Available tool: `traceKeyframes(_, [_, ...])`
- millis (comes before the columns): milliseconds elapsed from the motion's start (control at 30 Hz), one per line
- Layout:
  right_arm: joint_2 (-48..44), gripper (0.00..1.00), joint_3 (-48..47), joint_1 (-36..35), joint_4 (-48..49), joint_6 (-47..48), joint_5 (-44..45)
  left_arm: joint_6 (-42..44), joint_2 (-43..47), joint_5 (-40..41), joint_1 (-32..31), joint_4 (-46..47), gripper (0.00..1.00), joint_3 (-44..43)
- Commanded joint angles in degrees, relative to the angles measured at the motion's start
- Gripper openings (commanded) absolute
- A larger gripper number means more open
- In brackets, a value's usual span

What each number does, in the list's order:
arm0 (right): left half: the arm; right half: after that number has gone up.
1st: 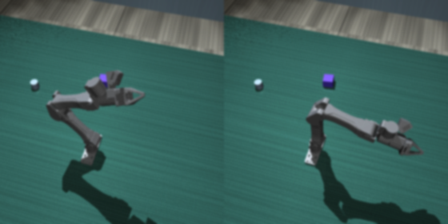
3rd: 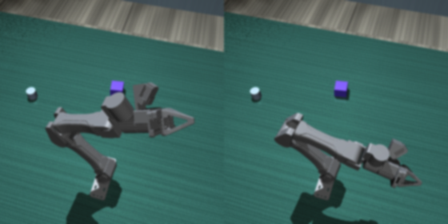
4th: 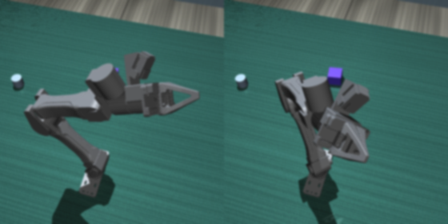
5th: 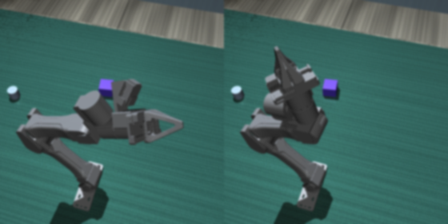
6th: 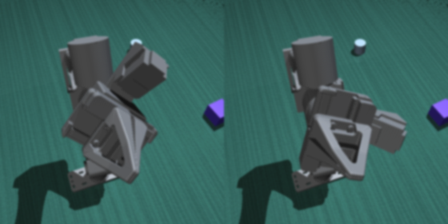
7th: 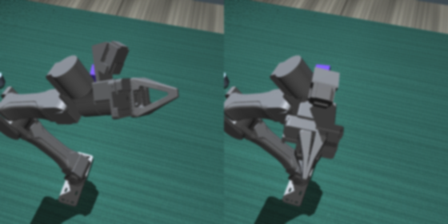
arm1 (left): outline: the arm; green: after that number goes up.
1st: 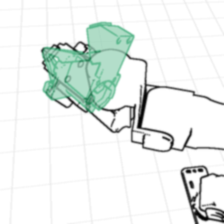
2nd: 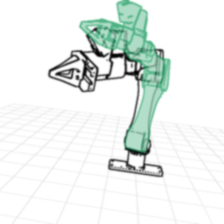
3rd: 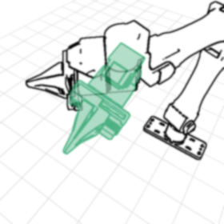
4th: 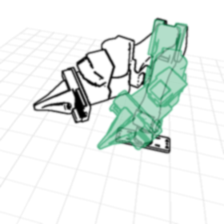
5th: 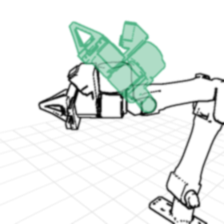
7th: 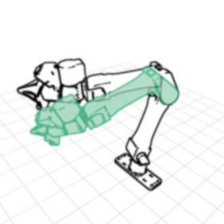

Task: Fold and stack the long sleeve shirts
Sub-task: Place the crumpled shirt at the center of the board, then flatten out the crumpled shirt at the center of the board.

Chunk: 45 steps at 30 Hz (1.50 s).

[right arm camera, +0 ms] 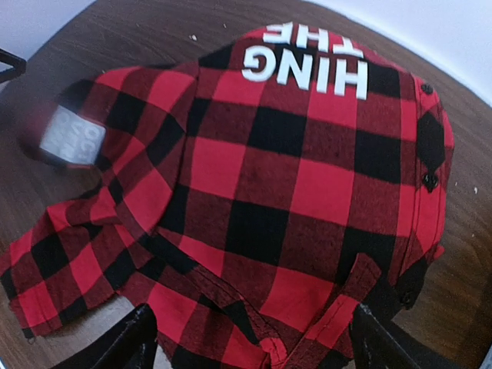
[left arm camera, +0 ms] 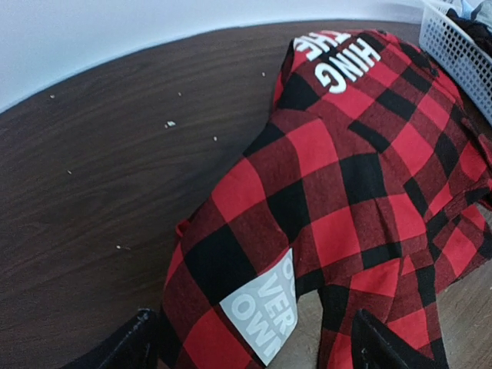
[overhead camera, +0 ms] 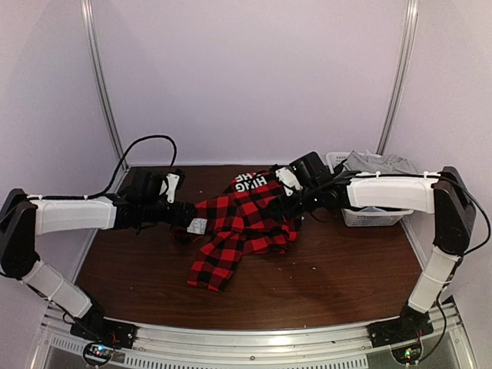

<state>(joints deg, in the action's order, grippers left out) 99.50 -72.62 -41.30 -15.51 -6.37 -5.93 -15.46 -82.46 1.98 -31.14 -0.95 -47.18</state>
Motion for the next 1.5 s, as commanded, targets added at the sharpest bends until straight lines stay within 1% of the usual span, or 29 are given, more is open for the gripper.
traceKeyframes(0, [0.25,0.88,3.06,0.38,1.56,-1.58,-0.66,0.61,-4.21,-3.94,-0.15,2.80,0.87,-1.68])
traceKeyframes(67, [0.35,0.88,3.84,-0.33,1.96,-0.99,-2.92,0.65,-6.04,-2.93,-0.14,2.44,0.87,-2.25])
traceKeyframes(167, [1.15,0.88,3.56,-1.27,1.44,-0.62,-1.65,0.62,-9.00,1.45,-0.15,1.23,0.88,-4.06])
traceKeyframes(267, [1.36,0.88,3.63,-1.36,1.63,-1.06,-1.35,0.48,-12.41,3.75,-0.15,-2.71,0.87,-6.26])
traceKeyframes(333, [1.16,0.88,3.98,-1.38,1.73,-1.38,-1.44,0.12,-13.93,4.84,-0.09,-3.33,0.83,-7.19])
traceKeyframes(400, [0.69,0.88,4.66,-1.38,2.04,-1.73,-1.36,-0.05,-14.82,3.93,-0.07,-3.31,0.74,-7.71])
traceKeyframes(433, [0.36,0.87,5.12,-1.41,2.21,-1.90,-1.26,-0.08,-15.03,3.31,-0.07,-3.37,0.68,-7.89])
traceKeyframes(533, [-1.02,0.88,6.73,-1.40,2.47,-2.53,-0.76,-0.78,-14.47,-0.34,-0.07,-3.20,0.40,-7.91])
traceKeyframes(567, [-2.13,0.87,7.74,-1.34,2.61,-3.08,-0.54,-1.93,-12.35,-7.22,-0.15,-1.41,0.14,-6.55])
traceKeyframes(600, [-2.65,0.88,8.02,-1.35,2.50,-3.24,-0.48,-2.77,-11.11,-10.64,-0.20,-0.20,0.03,-5.79])
traceKeyframes(633, [-3.10,0.87,8.17,-1.38,2.31,-3.36,-0.42,-4.60,-9.58,-13.78,-0.39,0.42,0.00,-5.15])
traceKeyframes(700, [-4.22,0.87,8.15,-1.28,1.55,-3.62,-0.24,-7.21,-6.37,-18.60,-2.24,3.42,0.00,-4.46])
traceKeyframes(733, [-4.82,0.87,8.05,-1.24,0.95,-3.77,-0.02,-7.98,-4.83,-19.61,-3.87,3.64,0.00,-4.77])
traceKeyframes(800, [-6.79,0.87,7.81,-0.98,-0.26,-4.00,0.12,-9.17,-2.56,-21.10,-9.29,3.55,0.00,-6.47])
traceKeyframes(867, [-8.70,0.88,7.15,-0.22,-2.42,-4.13,-0.27,-10.83,-2.50,-22.85,-13.70,4.18,0.00,-8.54])
traceKeyframes(967, [-12.09,0.88,6.32,1.90,-4.80,-4.79,-2.14,-12.20,-5.00,-25.78,-19.82,6.46,0.00,-11.66])
traceKeyframes(1100, [-16.58,0.88,6.62,7.48,-6.76,-6.68,-5.34,-10.36,-11.04,-28.51,-27.16,10.01,0.00,-15.13])
traceKeyframes(1200, [-19.35,0.89,8.16,12.17,-7.37,-8.26,-5.72,-9.38,-15.36,-30.78,-29.77,12.16,0.01,-17.77])
traceKeyframes(1267, [-20.66,0.88,9.78,14.47,-7.38,-8.91,-5.65,-8.26,-18.04,-31.71,-30.36,12.09,0.07,-19.53])
traceKeyframes(1333, [-21.35,0.88,11.45,15.09,-7.19,-9.17,-5.48,-6.86,-19.89,-32.42,-30.37,11.45,0.12,-20.92])
traceKeyframes(1433, [-21.41,0.88,13.99,15.09,-6.24,-9.32,-8.68,-3.34,-20.39,-32.80,-30.39,9.77,0.30,-22.19])
traceKeyframes(1467, [-21.61,0.88,14.96,14.81,-5.36,-9.42,-10.15,-1.92,-19.78,-32.28,-30.38,8.57,0.40,-22.14])
